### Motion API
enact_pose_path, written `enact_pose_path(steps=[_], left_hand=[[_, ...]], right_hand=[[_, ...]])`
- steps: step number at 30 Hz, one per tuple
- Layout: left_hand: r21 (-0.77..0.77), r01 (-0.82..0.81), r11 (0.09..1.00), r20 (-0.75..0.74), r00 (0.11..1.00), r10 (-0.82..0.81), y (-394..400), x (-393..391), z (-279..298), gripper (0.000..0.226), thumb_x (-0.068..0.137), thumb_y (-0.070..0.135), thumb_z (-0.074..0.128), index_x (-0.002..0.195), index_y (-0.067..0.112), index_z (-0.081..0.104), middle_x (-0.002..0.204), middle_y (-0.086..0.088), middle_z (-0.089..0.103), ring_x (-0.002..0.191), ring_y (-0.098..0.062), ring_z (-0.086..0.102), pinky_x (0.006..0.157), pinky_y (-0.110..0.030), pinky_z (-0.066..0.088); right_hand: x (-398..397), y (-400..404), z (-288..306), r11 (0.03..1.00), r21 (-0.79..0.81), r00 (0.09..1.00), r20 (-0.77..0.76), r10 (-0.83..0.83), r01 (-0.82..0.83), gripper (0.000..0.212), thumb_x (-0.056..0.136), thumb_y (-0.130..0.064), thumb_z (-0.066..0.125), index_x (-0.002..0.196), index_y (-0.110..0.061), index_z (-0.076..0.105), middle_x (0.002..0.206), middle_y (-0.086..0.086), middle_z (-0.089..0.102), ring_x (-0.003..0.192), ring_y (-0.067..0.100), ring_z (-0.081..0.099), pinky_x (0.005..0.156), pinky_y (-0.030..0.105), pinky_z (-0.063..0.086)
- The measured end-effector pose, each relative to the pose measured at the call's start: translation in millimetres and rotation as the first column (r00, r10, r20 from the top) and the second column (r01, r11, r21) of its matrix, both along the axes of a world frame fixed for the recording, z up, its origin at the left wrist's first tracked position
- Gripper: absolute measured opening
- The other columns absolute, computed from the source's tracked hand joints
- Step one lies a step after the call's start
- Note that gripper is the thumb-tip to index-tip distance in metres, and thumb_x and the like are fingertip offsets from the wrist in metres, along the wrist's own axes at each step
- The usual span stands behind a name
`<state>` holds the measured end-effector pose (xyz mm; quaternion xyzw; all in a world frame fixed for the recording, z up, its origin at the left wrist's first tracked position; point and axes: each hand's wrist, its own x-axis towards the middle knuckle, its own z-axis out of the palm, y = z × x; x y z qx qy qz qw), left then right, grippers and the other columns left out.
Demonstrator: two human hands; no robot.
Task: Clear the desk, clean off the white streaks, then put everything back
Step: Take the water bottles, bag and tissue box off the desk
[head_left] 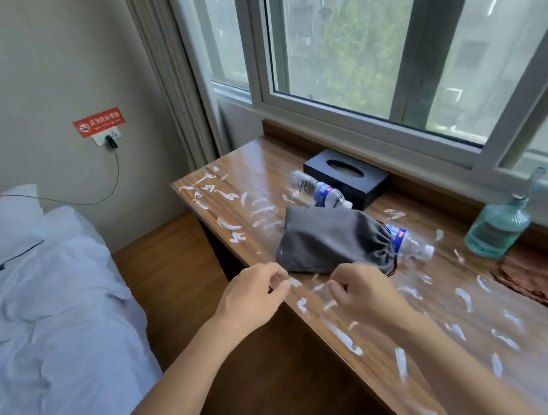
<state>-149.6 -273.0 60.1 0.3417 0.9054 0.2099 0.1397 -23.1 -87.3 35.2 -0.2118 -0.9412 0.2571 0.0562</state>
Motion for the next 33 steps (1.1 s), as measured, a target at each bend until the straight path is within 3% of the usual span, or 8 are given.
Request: enact_pose_path(steps=[7,12,19,21,23,27,30,33], left_hand=[[0.075,0.211,0.975,-0.021,0.977,-0.210,74,-93,-12,0.029,0.104,0.040,0.059,0.130,0.030,0.065,0.122,0.009,0.066,0.102,-0.004,0.060,0.079,-0.016,0.049],[0.142,0.423,0.895,-0.060,0.906,-0.419,131,-150,-21,0.028,0.102,0.033,0.063,0.129,0.025,0.068,0.125,0.008,0.066,0.113,-0.009,0.060,0.093,-0.022,0.044],[0.147,0.601,0.786,-0.121,0.799,-0.589,208,-221,-40,0.023,0.099,0.029,0.066,0.119,0.022,0.073,0.115,0.003,0.070,0.110,-0.016,0.059,0.091,-0.031,0.047],[0.094,0.623,0.777,-0.164,0.779,-0.605,226,-240,-50,0.025,0.097,0.027,0.068,0.121,0.020,0.072,0.118,0.001,0.069,0.115,-0.022,0.058,0.096,-0.037,0.049],[0.009,0.672,0.741,-0.263,0.717,-0.646,244,-257,-58,0.035,0.093,0.027,0.072,0.127,0.020,0.069,0.125,0.000,0.067,0.119,-0.027,0.058,0.100,-0.044,0.049],[-0.299,0.675,0.674,-0.389,0.559,-0.732,274,-275,-62,0.057,0.091,0.038,0.069,0.145,0.030,0.053,0.141,0.006,0.056,0.128,-0.027,0.047,0.101,-0.045,0.041],[-0.442,0.645,0.623,-0.372,0.500,-0.782,289,-284,-69,0.065,0.090,0.048,0.067,0.149,0.032,0.044,0.140,0.006,0.056,0.128,-0.026,0.046,0.102,-0.044,0.038],[-0.463,0.647,0.606,-0.378,0.474,-0.795,300,-289,-78,0.071,0.084,0.053,0.072,0.146,0.031,0.045,0.135,0.007,0.059,0.124,-0.024,0.051,0.101,-0.043,0.039]], right_hand=[[-50,35,-11,0.979,-0.007,0.979,0.005,-0.205,0.205,0.026,0.095,-0.034,0.056,0.080,-0.017,0.067,0.073,-0.003,0.067,0.066,0.013,0.061,0.063,0.041,0.056],[-70,46,-10,0.906,-0.063,0.909,0.030,-0.417,0.418,0.018,0.097,-0.033,0.057,0.097,-0.024,0.073,0.087,-0.007,0.073,0.077,0.010,0.066,0.071,0.035,0.058],[-79,58,-11,0.692,-0.113,0.693,-0.040,-0.720,0.713,0.009,0.095,-0.025,0.064,0.096,-0.022,0.073,0.084,-0.012,0.070,0.080,0.005,0.063,0.071,0.022,0.050],[-73,72,-18,0.629,-0.074,0.626,-0.059,-0.777,0.774,0.010,0.091,-0.015,0.065,0.097,-0.017,0.073,0.082,-0.007,0.067,0.080,0.012,0.061,0.070,0.020,0.043],[-65,96,-30,0.589,0.063,0.590,-0.002,-0.808,0.806,0.029,0.085,-0.008,0.064,0.112,-0.016,0.070,0.094,0.007,0.064,0.094,0.029,0.057,0.080,0.033,0.045],[-48,141,-48,0.609,0.341,0.536,0.291,-0.792,0.716,0.055,0.086,-0.029,0.065,0.138,-0.033,0.050,0.121,0.009,0.051,0.108,0.032,0.039,0.095,0.043,0.045],[-45,162,-54,0.680,0.337,0.563,0.387,-0.730,0.651,0.061,0.084,-0.036,0.067,0.141,-0.037,0.046,0.125,0.005,0.051,0.113,0.031,0.039,0.095,0.041,0.045],[-41,176,-63,0.726,0.307,0.588,0.435,-0.682,0.616,0.062,0.084,-0.039,0.072,0.140,-0.035,0.047,0.125,0.000,0.055,0.110,0.027,0.038,0.088,0.037,0.039]])
